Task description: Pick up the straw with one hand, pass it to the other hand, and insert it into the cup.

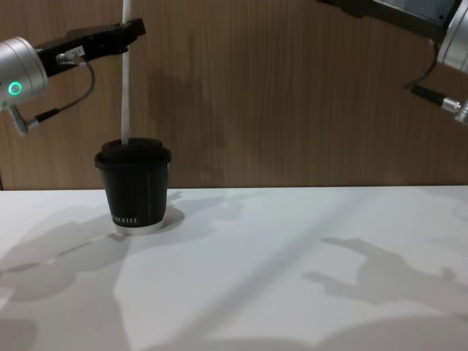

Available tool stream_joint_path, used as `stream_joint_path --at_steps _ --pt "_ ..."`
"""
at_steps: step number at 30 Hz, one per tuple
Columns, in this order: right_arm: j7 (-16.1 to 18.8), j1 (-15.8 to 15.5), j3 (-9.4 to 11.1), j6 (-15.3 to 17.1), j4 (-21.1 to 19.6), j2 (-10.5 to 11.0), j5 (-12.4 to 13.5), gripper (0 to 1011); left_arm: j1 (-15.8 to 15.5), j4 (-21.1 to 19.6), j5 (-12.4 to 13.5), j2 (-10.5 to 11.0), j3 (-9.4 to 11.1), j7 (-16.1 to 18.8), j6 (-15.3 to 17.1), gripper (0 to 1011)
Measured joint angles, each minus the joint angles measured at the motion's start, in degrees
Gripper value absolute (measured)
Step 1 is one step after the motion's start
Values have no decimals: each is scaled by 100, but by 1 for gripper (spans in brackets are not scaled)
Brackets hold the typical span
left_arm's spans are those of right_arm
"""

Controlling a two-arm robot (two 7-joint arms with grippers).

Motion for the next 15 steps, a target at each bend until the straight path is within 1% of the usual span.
stream_joint_path --at_steps 15 --pt "0 0 0 0 0 0 0 1001 -121 305 33 -86 -67 -76 -79 11"
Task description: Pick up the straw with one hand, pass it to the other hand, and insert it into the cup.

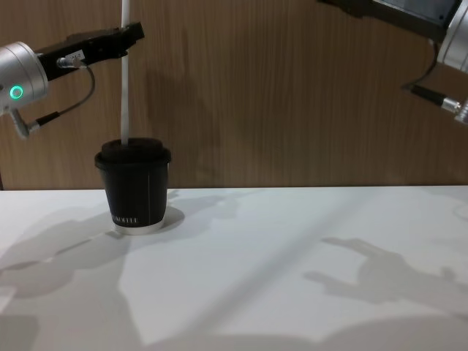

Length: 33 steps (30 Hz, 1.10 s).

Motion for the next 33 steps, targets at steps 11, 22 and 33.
stream_joint_path --at_steps 11,22,33 --pt "0 0 0 0 0 0 0 1001 -57 159 28 -49 -34 -63 -17 11" --pt "0 0 0 0 0 0 0 1001 -48 177 37 -58 -42 -93 45 164" --pt "0 0 0 0 0 0 0 1001 82 -70 12 -5 -42 -8 169 513"
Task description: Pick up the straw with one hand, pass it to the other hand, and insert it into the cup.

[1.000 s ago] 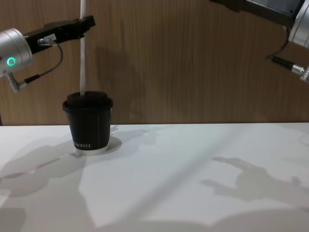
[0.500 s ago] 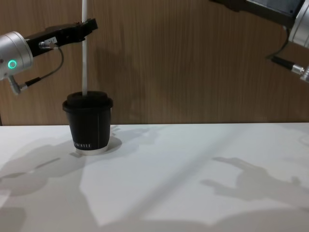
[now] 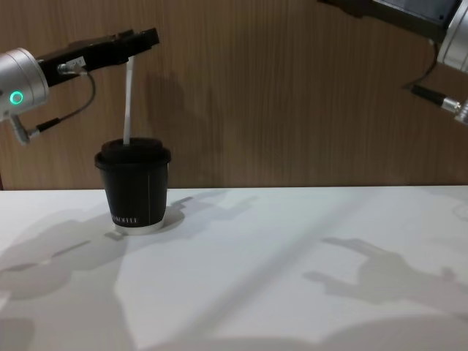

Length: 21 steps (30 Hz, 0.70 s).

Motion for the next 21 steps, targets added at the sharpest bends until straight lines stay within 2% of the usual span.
stream_joint_path --at_steps 8,13,14,16,21 --pt "0 0 0 0 0 0 0 1001 244 -458 -78 99 -56 163 116 785" --pt "0 0 0 0 0 0 -1 1001 488 -972 -148 198 -131 307 193 925" --pt "0 0 0 0 0 0 0 1000 526 -1050 -163 213 -143 333 209 925" --pt "0 0 0 0 0 0 0 1001 654 -1299 -199 265 -178 385 247 999" --pt "0 0 0 0 0 0 0 1001 883 -1748 -300 365 -230 445 354 1003"
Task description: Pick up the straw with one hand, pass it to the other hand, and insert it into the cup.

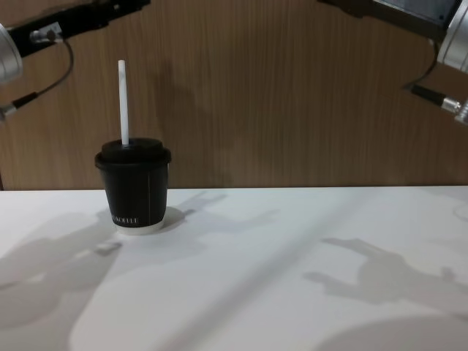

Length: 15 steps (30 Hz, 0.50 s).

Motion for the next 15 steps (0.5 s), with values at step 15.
stream_joint_path --at_steps 15 --pt "0 0 0 0 0 0 0 1001 779 -1226 -452 339 -34 -1 677 1003"
